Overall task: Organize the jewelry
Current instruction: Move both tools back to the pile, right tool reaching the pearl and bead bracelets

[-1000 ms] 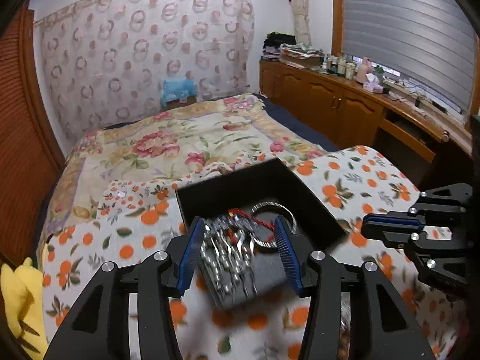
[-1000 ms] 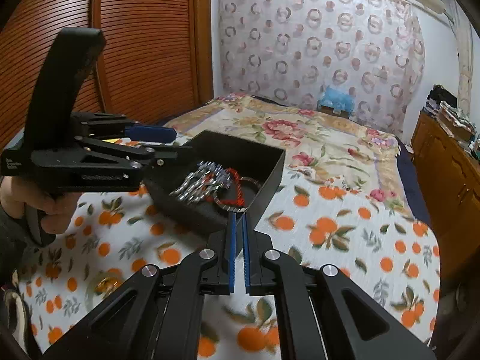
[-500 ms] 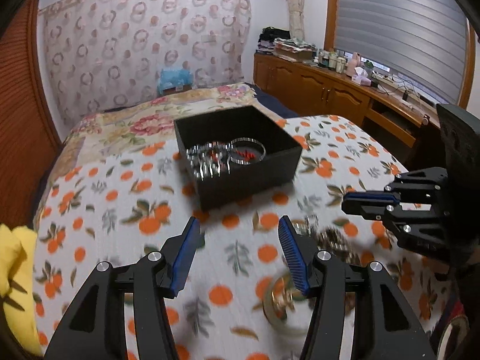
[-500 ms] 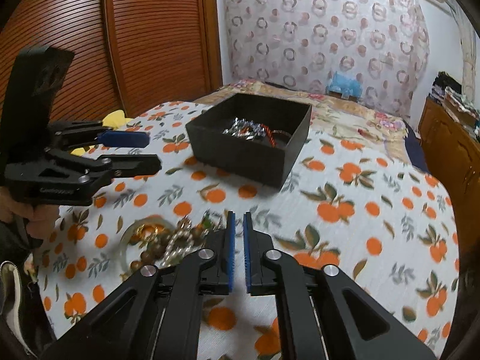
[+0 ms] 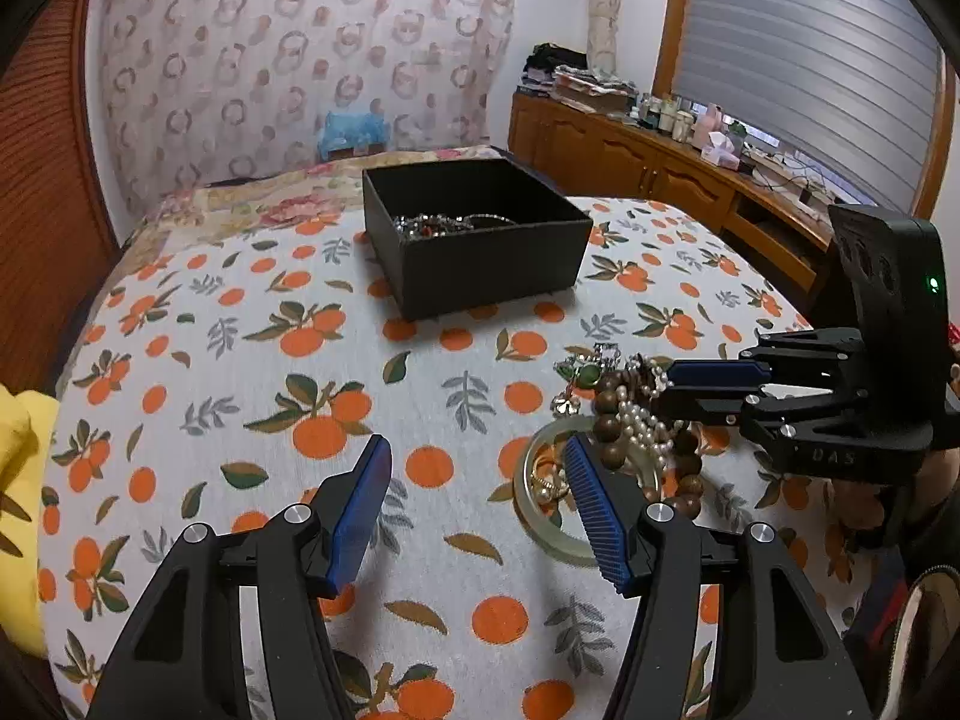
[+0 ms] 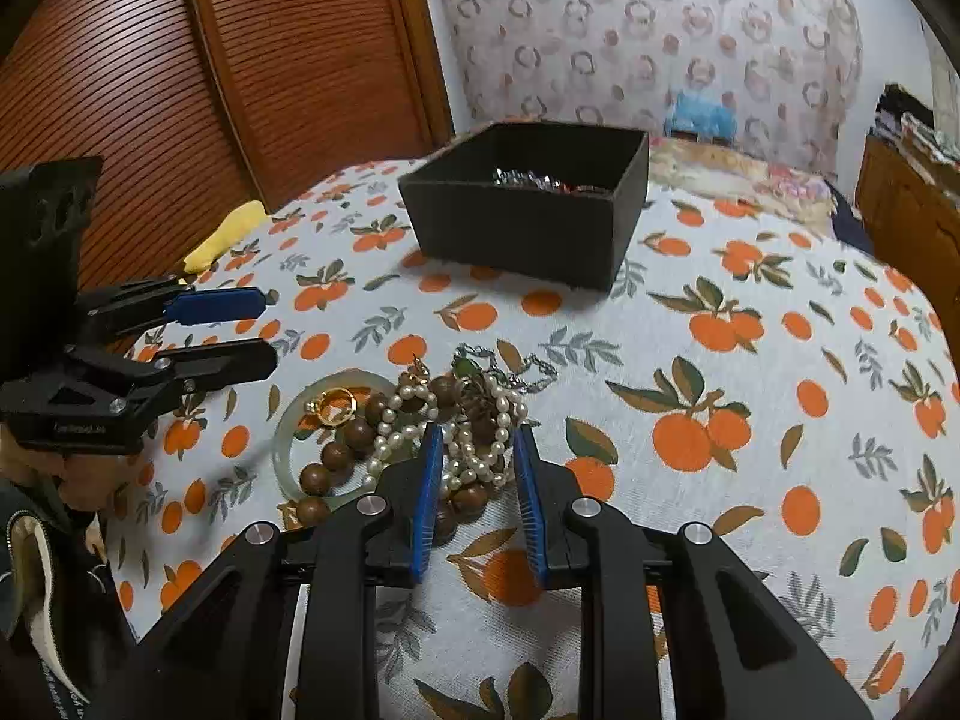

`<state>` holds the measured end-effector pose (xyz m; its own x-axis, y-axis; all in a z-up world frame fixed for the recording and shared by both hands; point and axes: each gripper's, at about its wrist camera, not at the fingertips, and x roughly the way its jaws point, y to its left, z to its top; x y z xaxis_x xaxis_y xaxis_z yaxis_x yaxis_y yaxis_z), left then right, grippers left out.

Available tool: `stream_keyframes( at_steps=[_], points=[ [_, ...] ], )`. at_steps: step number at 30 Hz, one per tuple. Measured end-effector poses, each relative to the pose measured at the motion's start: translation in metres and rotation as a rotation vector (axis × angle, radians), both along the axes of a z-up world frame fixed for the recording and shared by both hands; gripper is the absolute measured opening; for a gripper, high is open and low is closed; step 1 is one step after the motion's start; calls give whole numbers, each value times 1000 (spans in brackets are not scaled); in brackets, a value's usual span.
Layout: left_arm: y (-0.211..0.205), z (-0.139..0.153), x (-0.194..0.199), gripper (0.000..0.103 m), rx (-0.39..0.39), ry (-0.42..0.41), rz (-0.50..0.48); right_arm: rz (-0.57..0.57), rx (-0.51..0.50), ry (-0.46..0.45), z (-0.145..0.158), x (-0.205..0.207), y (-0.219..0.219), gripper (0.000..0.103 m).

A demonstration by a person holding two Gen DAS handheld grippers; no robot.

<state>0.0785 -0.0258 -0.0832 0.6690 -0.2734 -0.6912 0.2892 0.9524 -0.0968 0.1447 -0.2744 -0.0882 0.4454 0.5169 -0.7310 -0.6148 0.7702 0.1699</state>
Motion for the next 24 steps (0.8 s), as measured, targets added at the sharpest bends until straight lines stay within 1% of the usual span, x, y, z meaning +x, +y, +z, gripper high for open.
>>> stream_keyframes(
  at_steps=[5, 6, 7, 8, 14, 24],
  points=[
    [1, -3, 0, 58, -5, 4, 0, -9, 10, 35, -5, 6, -1, 25],
    [1, -3, -1, 58, -5, 5, 0, -2, 9, 31, -5, 6, -1, 22],
    [1, -4, 0, 58, -5, 6, 0, 1, 9, 27, -4, 6, -1, 15],
    [1, -4, -1, 58, -5, 7, 0, -1, 8, 21, -4, 5, -1, 15],
    [-1, -8, -2, 58, -7, 12, 0, -13, 7, -9, 0, 5, -3, 14],
    [-1, -11, -3, 58, -9, 16, 2, -24, 29, 7, 2, 6, -8, 15]
  ],
)
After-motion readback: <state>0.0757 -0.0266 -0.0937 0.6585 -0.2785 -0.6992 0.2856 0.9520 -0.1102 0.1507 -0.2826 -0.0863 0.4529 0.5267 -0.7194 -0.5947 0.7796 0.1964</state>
